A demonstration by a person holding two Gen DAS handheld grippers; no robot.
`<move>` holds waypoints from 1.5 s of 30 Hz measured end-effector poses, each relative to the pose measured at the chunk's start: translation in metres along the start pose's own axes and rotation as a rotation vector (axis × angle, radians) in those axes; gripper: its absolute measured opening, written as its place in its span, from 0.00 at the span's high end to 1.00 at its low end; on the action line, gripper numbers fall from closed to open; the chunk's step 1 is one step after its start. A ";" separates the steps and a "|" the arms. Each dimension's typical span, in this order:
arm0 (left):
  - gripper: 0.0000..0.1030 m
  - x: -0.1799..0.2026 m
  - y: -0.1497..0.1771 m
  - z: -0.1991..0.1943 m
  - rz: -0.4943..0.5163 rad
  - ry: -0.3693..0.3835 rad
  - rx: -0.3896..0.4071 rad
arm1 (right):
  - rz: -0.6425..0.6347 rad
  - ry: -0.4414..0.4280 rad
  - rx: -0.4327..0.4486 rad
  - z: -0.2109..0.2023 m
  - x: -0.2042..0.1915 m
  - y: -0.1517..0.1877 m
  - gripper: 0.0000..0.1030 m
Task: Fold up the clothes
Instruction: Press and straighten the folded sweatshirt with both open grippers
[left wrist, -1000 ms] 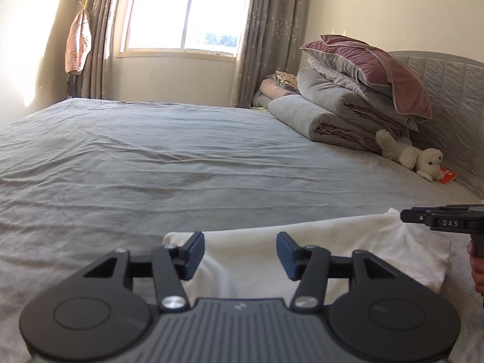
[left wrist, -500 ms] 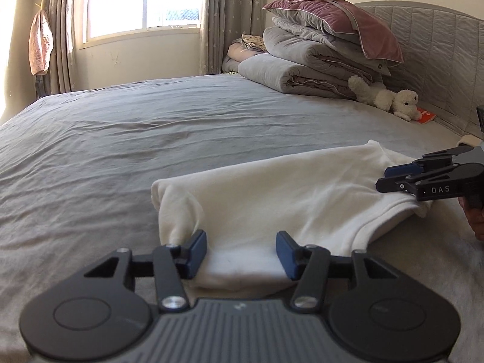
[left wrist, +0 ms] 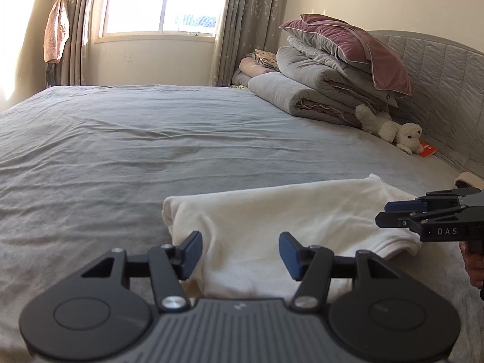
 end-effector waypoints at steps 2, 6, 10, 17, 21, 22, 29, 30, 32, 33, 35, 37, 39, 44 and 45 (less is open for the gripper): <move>0.44 -0.003 0.007 0.006 0.000 0.005 -0.041 | -0.018 0.018 -0.036 0.006 0.001 0.006 0.62; 0.44 -0.007 0.010 0.002 -0.024 0.027 -0.045 | -0.073 0.037 -0.073 0.010 0.004 0.014 0.61; 0.42 -0.012 0.002 -0.012 -0.101 0.047 -0.017 | -0.044 0.038 -0.064 0.003 0.007 0.013 0.59; 0.41 -0.042 0.001 -0.009 -0.321 0.029 -0.085 | -0.003 0.027 -0.041 -0.002 0.004 0.004 0.56; 0.41 -0.051 0.005 -0.003 -0.392 0.023 -0.140 | 0.046 0.033 -0.055 0.001 0.005 -0.001 0.54; 0.41 -0.052 0.005 -0.003 -0.400 0.013 -0.140 | 0.053 0.037 -0.056 0.001 0.005 -0.002 0.54; 0.41 -0.045 -0.022 -0.007 -0.312 -0.047 -0.025 | 0.050 0.080 -0.015 0.008 0.006 -0.010 0.51; 0.41 -0.043 -0.025 -0.004 -0.305 -0.050 -0.014 | 0.055 0.090 -0.001 0.009 0.009 -0.013 0.50; 0.41 -0.040 -0.029 0.004 -0.290 -0.058 -0.006 | 0.070 0.111 0.031 0.012 0.016 -0.019 0.46; 0.41 -0.039 -0.031 0.009 -0.281 -0.066 -0.009 | 0.077 0.133 0.050 0.014 0.021 -0.022 0.44; 0.41 -0.038 -0.029 0.020 -0.273 -0.086 -0.036 | 0.093 0.178 0.067 0.018 0.033 -0.024 0.44; 0.41 -0.040 -0.025 0.030 -0.280 -0.094 -0.071 | 0.119 0.211 0.064 0.022 0.046 -0.025 0.44; 0.41 -0.041 -0.019 0.037 -0.271 -0.106 -0.109 | 0.136 0.230 0.050 0.026 0.058 -0.023 0.44; 0.41 -0.045 -0.012 0.044 -0.274 -0.103 -0.165 | 0.092 0.222 0.002 0.030 0.068 -0.017 0.43; 0.41 -0.046 -0.012 0.042 -0.292 -0.098 -0.167 | 0.086 0.222 0.002 0.029 0.067 -0.018 0.41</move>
Point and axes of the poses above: each gripper's, at about its wrist camera, not at the fingertips, and z roughly the way its jaws point, x to its right, y to its underside, the point moved 5 cm from there along z, roughly the way its jaws point, and after that the axes turned 9 degrees about z, right-handed, at the moved point
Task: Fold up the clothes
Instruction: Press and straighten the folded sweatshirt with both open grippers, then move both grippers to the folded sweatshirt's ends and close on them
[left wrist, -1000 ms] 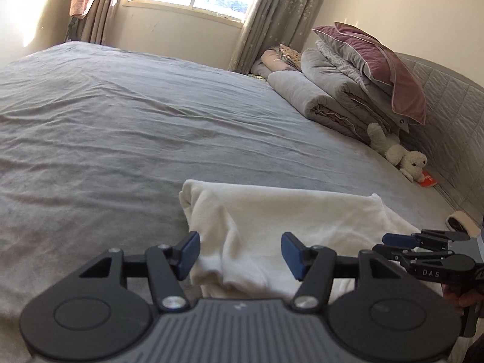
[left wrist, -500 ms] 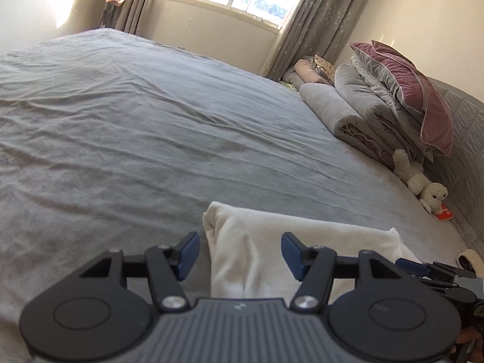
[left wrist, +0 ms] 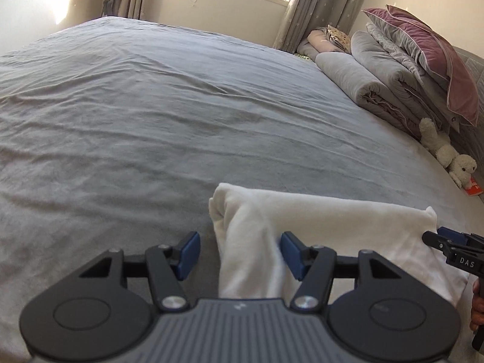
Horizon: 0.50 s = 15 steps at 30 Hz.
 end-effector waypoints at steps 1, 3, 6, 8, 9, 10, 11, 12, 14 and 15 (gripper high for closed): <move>0.41 -0.001 0.000 -0.001 -0.021 0.011 -0.006 | -0.004 0.002 0.001 -0.002 -0.002 0.000 0.40; 0.41 -0.001 -0.001 -0.003 -0.053 0.036 -0.024 | -0.013 0.003 -0.001 -0.005 -0.005 -0.001 0.38; 0.41 -0.003 0.000 -0.004 -0.095 0.052 -0.060 | -0.028 0.012 -0.011 -0.008 -0.011 -0.002 0.38; 0.41 -0.005 0.001 -0.004 -0.128 0.065 -0.090 | -0.028 0.015 -0.018 -0.010 -0.014 -0.003 0.38; 0.41 -0.007 0.002 -0.005 -0.148 0.076 -0.100 | -0.027 0.013 -0.022 -0.012 -0.016 -0.004 0.38; 0.41 -0.009 0.002 -0.006 -0.174 0.095 -0.111 | -0.027 0.012 -0.024 -0.013 -0.018 -0.004 0.38; 0.41 -0.011 0.003 -0.006 -0.198 0.116 -0.123 | -0.024 0.012 -0.028 -0.015 -0.019 -0.005 0.38; 0.41 -0.013 0.004 -0.006 -0.217 0.136 -0.134 | -0.020 0.011 -0.031 -0.016 -0.021 -0.005 0.38; 0.41 -0.016 0.006 -0.005 -0.252 0.175 -0.157 | -0.011 0.004 -0.038 -0.018 -0.024 -0.006 0.38; 0.41 -0.017 0.006 -0.004 -0.266 0.187 -0.163 | -0.005 -0.003 -0.041 -0.019 -0.025 -0.006 0.38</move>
Point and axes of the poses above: each gripper's, at about its wrist camera, not at the fingertips, and z roughly the way its jaws point, x to its right, y to its underside, the point moved 5 cm from there along z, roughly the way its jaws point, and after that the axes turned 9 degrees about z, right-handed, at the moved point
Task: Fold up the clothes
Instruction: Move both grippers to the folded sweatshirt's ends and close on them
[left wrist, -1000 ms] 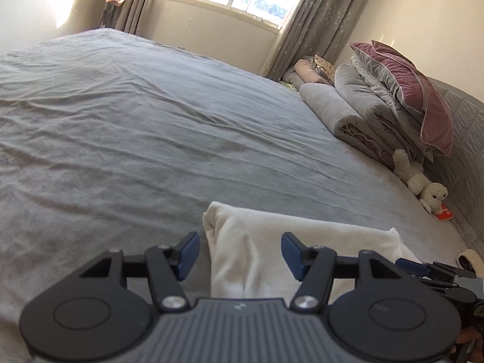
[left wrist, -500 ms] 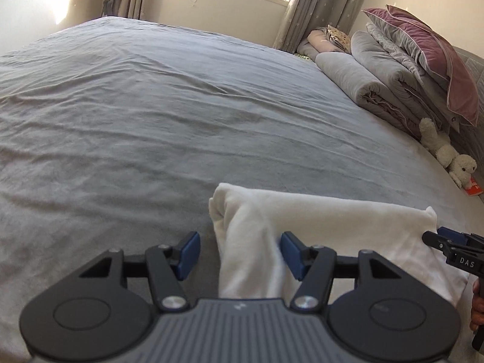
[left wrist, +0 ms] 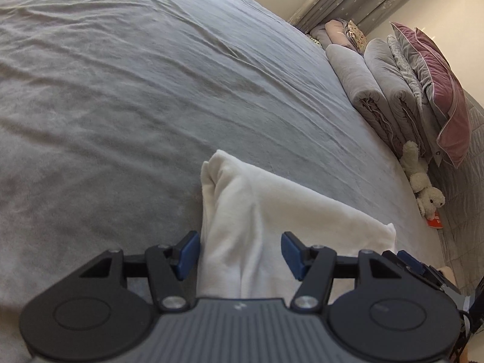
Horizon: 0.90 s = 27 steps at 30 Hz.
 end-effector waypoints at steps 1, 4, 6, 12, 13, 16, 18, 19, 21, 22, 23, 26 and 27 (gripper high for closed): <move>0.41 -0.001 0.000 0.001 -0.012 0.011 -0.006 | 0.007 -0.013 -0.003 0.000 -0.002 0.000 0.38; 0.41 -0.006 -0.001 0.001 -0.052 0.048 -0.017 | 0.031 -0.073 -0.011 -0.002 -0.010 -0.002 0.38; 0.42 -0.010 -0.001 0.002 -0.081 0.075 -0.024 | 0.046 -0.116 -0.016 -0.003 -0.016 -0.002 0.38; 0.42 -0.012 0.000 0.009 -0.102 0.122 -0.038 | 0.071 -0.227 -0.033 -0.007 -0.029 -0.004 0.43; 0.43 -0.013 0.000 0.010 -0.104 0.128 -0.038 | 0.073 -0.244 -0.036 -0.007 -0.031 -0.004 0.44; 0.43 -0.012 0.001 0.012 -0.104 0.142 -0.035 | 0.077 -0.300 -0.052 -0.008 -0.040 -0.002 0.54; 0.43 -0.010 0.002 0.014 -0.097 0.140 -0.033 | 0.081 -0.327 -0.061 -0.009 -0.045 -0.001 0.58; 0.44 -0.010 0.002 0.014 -0.089 0.132 -0.033 | 0.083 -0.337 -0.065 -0.009 -0.048 0.000 0.60; 0.57 -0.008 0.003 0.015 -0.072 0.116 -0.034 | 0.079 -0.350 -0.074 -0.007 -0.053 0.002 0.66; 0.69 -0.009 0.004 0.015 -0.072 0.109 -0.037 | 0.078 -0.351 -0.077 -0.006 -0.054 0.003 0.69; 0.72 -0.009 0.005 0.015 -0.078 0.109 -0.034 | 0.078 -0.352 -0.080 -0.005 -0.055 0.004 0.71; 0.79 -0.008 0.005 0.011 -0.084 0.108 -0.015 | 0.084 -0.348 -0.091 -0.001 -0.056 0.006 0.75; 0.79 -0.005 0.005 0.009 -0.078 0.104 -0.005 | 0.083 -0.337 -0.098 0.002 -0.056 0.008 0.79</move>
Point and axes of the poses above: each gripper's, at about its wrist camera, not at the fingertips, and z roughly the way its jaws point, x to its right, y to its underside, the point moved 5 cm from there along z, roughly the way its jaws point, and after that the axes turned 9 degrees about z, right-handed, at the moved point
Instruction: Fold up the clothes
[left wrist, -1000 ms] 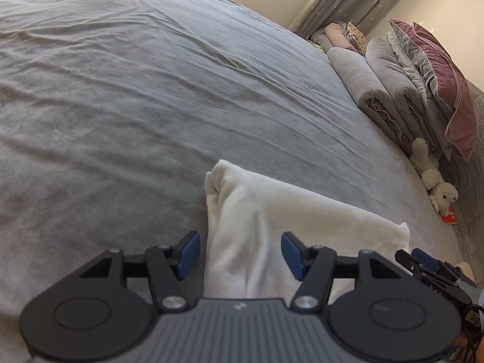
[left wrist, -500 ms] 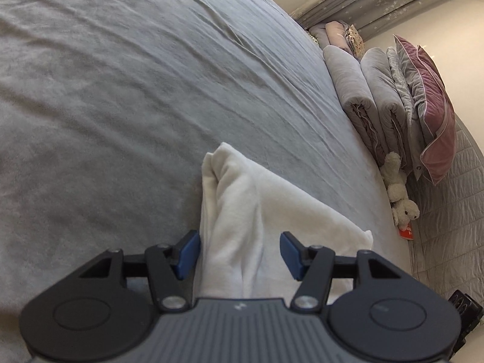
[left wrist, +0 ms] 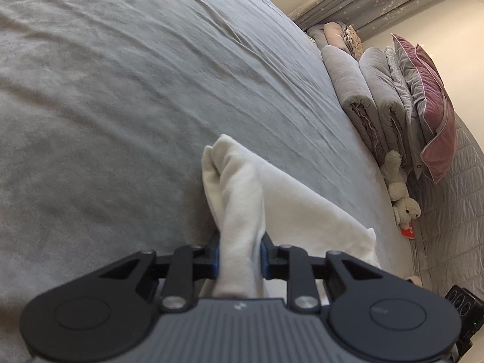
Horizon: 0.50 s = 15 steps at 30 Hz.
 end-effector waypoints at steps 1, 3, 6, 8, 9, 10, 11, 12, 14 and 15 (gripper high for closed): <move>0.80 0.004 0.000 -0.003 0.013 -0.003 0.012 | 0.000 0.012 -0.007 0.003 0.001 0.002 0.82; 0.81 0.013 -0.001 -0.009 0.038 0.000 0.040 | -0.005 0.029 -0.024 0.011 0.005 0.006 0.84; 0.81 0.023 -0.002 -0.021 0.060 0.013 0.077 | -0.002 0.026 -0.027 0.009 0.005 0.004 0.84; 0.81 0.028 -0.003 -0.024 0.075 0.010 0.091 | 0.034 0.005 0.012 0.003 0.004 -0.003 0.83; 0.81 0.030 -0.003 -0.025 0.080 0.008 0.095 | 0.054 -0.007 0.034 0.000 0.005 -0.006 0.83; 0.81 0.031 -0.004 -0.026 0.082 0.006 0.099 | 0.061 0.001 0.059 0.000 0.005 -0.012 0.83; 0.81 0.033 -0.005 -0.026 0.084 0.005 0.101 | 0.066 0.012 0.085 0.000 0.005 -0.017 0.83; 0.81 0.033 -0.005 -0.026 0.084 0.004 0.104 | 0.071 0.023 0.111 0.001 0.005 -0.023 0.83; 0.81 0.034 -0.005 -0.025 0.082 0.006 0.110 | 0.112 0.027 0.103 0.012 0.009 -0.031 0.83; 0.81 0.035 -0.005 -0.025 0.080 0.008 0.114 | 0.127 0.031 0.084 0.021 0.011 -0.032 0.84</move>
Point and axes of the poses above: each gripper's, at about its wrist camera, not at the fingertips, and z roughly the way its jaws point, x to its right, y to its underside, the point moved 5 cm from there along z, roughly the way its jaws point, and after that the axes turned 9 degrees about z, right-handed, at the moved point
